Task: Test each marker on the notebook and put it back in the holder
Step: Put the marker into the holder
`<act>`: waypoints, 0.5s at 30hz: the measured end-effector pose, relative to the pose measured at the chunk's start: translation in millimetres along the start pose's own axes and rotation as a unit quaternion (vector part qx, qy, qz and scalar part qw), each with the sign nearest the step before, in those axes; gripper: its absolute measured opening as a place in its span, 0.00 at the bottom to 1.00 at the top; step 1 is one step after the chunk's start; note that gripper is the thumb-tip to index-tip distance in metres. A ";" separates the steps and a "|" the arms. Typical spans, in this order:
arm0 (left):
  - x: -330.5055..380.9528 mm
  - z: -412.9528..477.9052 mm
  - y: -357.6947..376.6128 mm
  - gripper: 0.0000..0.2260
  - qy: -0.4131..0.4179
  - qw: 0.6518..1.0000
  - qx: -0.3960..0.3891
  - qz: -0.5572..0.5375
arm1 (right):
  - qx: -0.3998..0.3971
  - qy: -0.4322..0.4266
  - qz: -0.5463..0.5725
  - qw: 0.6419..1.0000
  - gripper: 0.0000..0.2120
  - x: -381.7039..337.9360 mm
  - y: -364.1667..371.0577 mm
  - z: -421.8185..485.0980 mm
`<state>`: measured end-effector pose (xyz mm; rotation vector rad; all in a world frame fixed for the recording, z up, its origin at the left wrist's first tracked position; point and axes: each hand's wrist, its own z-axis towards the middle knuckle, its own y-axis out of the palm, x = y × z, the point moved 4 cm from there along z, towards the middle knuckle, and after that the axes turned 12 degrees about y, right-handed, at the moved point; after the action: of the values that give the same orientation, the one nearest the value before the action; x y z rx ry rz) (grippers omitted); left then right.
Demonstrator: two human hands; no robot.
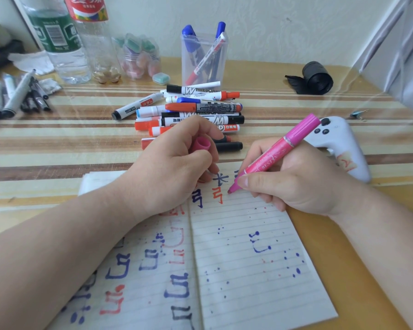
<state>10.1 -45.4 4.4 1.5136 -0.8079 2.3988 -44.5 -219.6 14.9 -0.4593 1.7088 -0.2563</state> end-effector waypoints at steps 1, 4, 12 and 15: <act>0.1 -0.1 0.0 0.16 0.001 1.000 -0.001 -0.002 | 0.001 0.001 -0.002 1.000 0.05 -0.2 -0.1 -0.1; -0.9 0.0 0.4 0.15 0.005 1.000 -0.002 -0.003 | -0.001 0.002 -0.011 1.000 0.05 -0.1 -0.6 -0.7; -2.4 1.0 1.8 0.15 -0.001 1.000 0.003 -0.014 | -0.005 0.004 -0.017 1.000 0.06 0.1 -1.3 -0.9; -2.5 1.1 1.8 0.15 0.000 1.000 0.002 -0.013 | -0.015 0.002 -0.020 1.000 0.05 -1.3 -1.0 -1.8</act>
<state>11.3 -47.2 2.0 1.5156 -0.7777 2.3842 -45.9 -220.1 16.8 -0.5164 1.7107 -0.2607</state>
